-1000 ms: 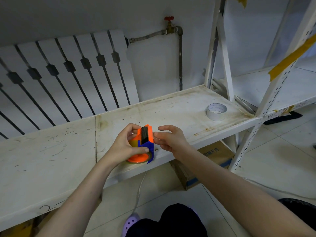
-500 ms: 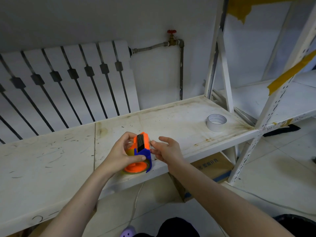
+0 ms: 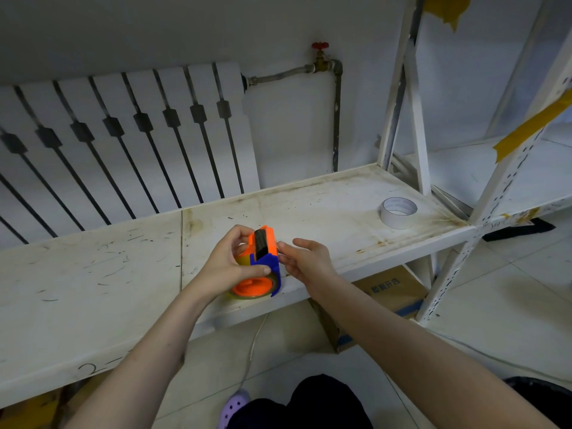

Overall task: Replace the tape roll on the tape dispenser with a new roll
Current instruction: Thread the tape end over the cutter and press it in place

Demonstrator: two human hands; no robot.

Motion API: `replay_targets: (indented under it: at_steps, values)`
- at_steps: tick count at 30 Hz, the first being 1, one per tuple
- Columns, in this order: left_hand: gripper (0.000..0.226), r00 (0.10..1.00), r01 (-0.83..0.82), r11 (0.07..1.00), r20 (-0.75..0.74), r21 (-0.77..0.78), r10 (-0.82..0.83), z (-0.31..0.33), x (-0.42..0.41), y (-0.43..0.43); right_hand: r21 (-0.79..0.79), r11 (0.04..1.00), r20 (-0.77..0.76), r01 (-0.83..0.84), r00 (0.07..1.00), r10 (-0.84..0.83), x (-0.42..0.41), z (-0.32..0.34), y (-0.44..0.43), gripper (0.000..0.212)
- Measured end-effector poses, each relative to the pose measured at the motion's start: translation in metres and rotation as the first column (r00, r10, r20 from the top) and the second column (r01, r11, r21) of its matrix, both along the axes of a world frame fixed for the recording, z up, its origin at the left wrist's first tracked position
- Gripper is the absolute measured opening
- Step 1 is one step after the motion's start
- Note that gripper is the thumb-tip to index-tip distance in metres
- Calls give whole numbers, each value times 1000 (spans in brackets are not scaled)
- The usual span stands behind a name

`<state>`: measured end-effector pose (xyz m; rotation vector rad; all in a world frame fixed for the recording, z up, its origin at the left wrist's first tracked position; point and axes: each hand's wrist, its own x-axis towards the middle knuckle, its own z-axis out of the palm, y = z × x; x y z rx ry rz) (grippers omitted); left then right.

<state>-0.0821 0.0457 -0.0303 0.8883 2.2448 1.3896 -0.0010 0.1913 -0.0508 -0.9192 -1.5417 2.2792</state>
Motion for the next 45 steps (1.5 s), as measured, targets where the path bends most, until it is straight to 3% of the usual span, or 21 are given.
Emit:
replay_targets:
  at_steps: [4, 9, 12, 14, 17, 20, 23, 27, 33, 40, 43, 45]
  values:
    - [63, 1000, -3, 1000, 5, -1, 3, -1, 0, 1, 3, 1000, 2, 6, 1000, -6, -5, -1, 0, 60]
    - [62, 1000, -8, 1000, 20, 3, 8, -2, -2, -1, 116, 993, 102, 36, 994, -48, -7, -5, 3, 48]
    - [63, 999, -23, 1000, 32, 2, 23, -2, -3, -2, 355, 933, 50, 65, 995, -88, 2, -9, 5, 37]
    - [66, 999, -28, 1000, 28, -1, 28, -3, -2, -1, 537, 843, -34, 24, 999, -7, 14, -7, 2, 33]
    - [64, 999, -22, 1000, 24, 13, 22, -3, -1, 1, 646, 758, -113, -92, 970, 215, 30, -3, -4, 39]
    - [68, 1000, -30, 999, 0, 12, 30, -3, 0, 2, 655, 716, -118, -241, 904, 412, 39, -1, -12, 48]
    - [65, 999, -40, 999, -14, 22, 41, -4, 0, 3, 643, 702, -123, -307, 863, 490, 42, -3, -19, 52]
    - [63, 999, -34, 999, -29, 16, 35, -4, 2, 4, 639, 694, -106, -333, 855, 507, 45, -7, -19, 53]
    - [62, 997, -77, 996, -23, 43, 78, -6, 1, 8, 517, 766, -120, -383, 853, 508, 45, -15, -17, 53]
    - [67, 996, -92, 996, -20, 12, 92, -5, 0, 6, 688, 641, 53, -341, 904, 425, 35, -8, 4, 46]
    - [62, 996, -79, 997, -41, -17, 78, -5, 1, 9, 660, 702, -9, -267, 932, 363, 22, 15, 12, 49]
    - [60, 996, -80, 997, -45, -12, 80, -5, 2, 10, 608, 726, 3, -323, 915, 405, 14, 20, 10, 53]
